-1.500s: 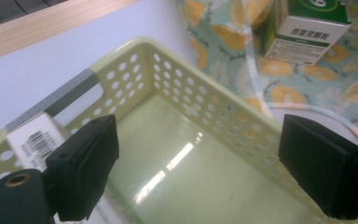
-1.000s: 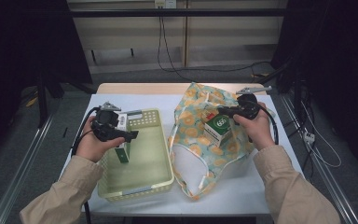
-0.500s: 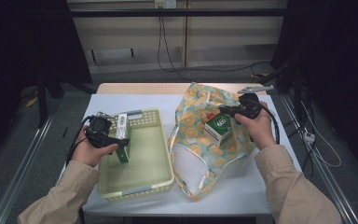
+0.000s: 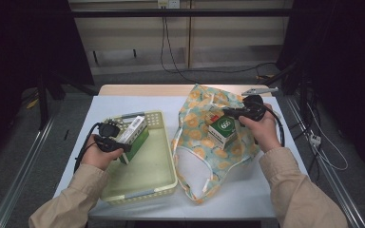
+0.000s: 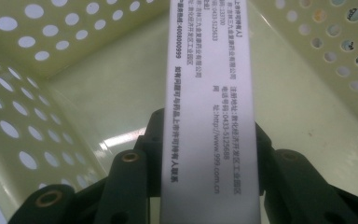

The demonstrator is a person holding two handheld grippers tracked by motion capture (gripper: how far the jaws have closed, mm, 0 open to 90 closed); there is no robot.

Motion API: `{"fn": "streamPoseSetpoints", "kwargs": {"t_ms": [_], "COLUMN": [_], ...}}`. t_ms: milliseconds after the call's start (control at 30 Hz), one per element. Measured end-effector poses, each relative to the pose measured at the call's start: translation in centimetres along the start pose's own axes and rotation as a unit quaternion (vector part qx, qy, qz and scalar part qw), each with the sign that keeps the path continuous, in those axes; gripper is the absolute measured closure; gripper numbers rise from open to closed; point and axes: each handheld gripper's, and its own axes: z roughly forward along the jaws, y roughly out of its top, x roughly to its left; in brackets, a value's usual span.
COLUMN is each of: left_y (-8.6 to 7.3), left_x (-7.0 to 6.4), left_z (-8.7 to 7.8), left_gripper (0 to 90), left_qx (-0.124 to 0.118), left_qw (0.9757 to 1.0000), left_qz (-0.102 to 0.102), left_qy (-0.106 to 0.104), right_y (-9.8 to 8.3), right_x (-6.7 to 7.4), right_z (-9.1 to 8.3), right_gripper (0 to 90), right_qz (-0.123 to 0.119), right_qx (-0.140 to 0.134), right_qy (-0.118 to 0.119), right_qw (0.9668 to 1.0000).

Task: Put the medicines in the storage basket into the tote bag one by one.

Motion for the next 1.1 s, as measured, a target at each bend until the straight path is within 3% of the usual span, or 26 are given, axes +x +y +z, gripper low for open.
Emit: {"fn": "streamPoseSetpoints", "kwargs": {"t_ms": [233,467,667,867,1100], "left_y": [0.9,2.0,2.9,4.4,5.9], "left_x": [-0.5,-2.2,-4.3,-6.7,-9.9], "left_z": [-2.1,-5.4,-6.5,-7.2,-7.0], "left_gripper": [64.1,64.3,64.3,64.3,64.3], "left_qx": [-0.021,-0.043,-0.057,-0.067,-0.075], "left_qw": [0.9993,0.9973,0.9941,0.9894,0.9818], "left_qz": [-0.004,0.023,0.047,0.078,0.108], "left_qy": [-0.031,-0.054,-0.079,-0.103,-0.136], "right_y": [-0.1,-0.1,0.0,0.0,0.0], "right_x": [-0.1,0.0,0.2,-0.1,-0.1], "right_z": [-0.3,-0.2,-0.2,-0.5,-0.7], "right_gripper": [90.0,90.0,90.0,90.0,90.0], "right_qz": [0.001,0.003,-0.001,0.001,0.004], "right_qx": [-0.002,-0.005,-0.004,-0.005,-0.008], "right_qy": [-0.001,-0.001,0.001,-0.001,-0.001], "right_qw": [1.0000,1.0000,1.0000,1.0000,1.0000]}}
